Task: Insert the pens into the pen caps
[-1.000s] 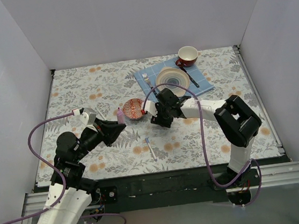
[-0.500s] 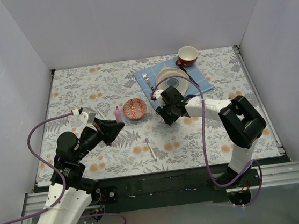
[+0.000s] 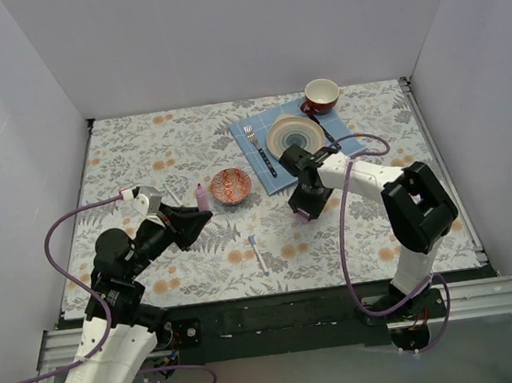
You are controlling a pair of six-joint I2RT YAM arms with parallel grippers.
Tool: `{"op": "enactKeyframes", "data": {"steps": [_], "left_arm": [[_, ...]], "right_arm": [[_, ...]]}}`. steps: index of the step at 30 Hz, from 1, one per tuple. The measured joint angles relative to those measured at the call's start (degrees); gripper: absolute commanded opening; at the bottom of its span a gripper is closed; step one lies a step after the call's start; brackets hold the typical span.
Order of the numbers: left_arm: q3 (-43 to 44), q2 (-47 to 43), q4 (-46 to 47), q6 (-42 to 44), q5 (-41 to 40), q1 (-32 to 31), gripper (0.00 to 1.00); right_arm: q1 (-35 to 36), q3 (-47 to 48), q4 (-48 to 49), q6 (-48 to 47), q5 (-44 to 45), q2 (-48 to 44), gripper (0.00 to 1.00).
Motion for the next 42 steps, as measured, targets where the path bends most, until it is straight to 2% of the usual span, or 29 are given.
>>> {"op": "enactKeyframes", "data": {"steps": [2,7,11,14,18,21,24,28,31,35,42], "left_arm": [[0.0,-0.1,-0.2,0.0,0.0,0.0,0.0],[0.0,-0.7,-0.3,0.0,0.0,0.0,0.0],[0.0,-0.9,-0.4,0.0,0.0,0.0,0.0],[0.0,-0.9,-0.4,0.0,0.0,0.0,0.0],[0.0,-0.9,-0.5,0.1,0.0,0.0,0.0],[0.0,-0.9,-0.5,0.2,0.0,0.0,0.0],[0.0,-0.9,-0.5,0.2,0.0,0.0,0.0],[0.0,-0.9,-0.7,0.2,0.1,0.0,0.0],[0.0,-0.7,-0.7,0.2,0.3,0.0,0.0],[0.0,0.3,-0.7,0.2,0.8,0.0,0.0],[0.0,0.8,-0.7,0.2,0.9,0.0,0.0]], "right_arm": [[0.1,1.0,-3.3,5.9,0.0,1.7,0.52],[0.2,2.8,-9.6,12.3,0.3,5.7,0.58],[0.2,4.5,-11.0,12.1,0.9,6.7,0.66],[0.3,5.7,-10.7,8.6,2.7,6.6,0.71],[0.6,2.5,-6.8,-0.1,5.9,3.5,0.67],[1.0,-6.4,2.2,-15.0,6.3,-4.4,0.66],[1.3,-16.2,13.2,-32.4,0.5,-14.3,0.68],[1.6,-20.8,20.6,-48.3,-3.7,-22.4,0.7],[1.6,-19.4,22.6,-57.4,-5.3,-22.1,0.67],[1.6,-15.6,21.9,-65.8,-7.4,-16.4,0.66],[1.6,-14.8,19.8,-72.6,-10.8,-12.1,0.63]]}}
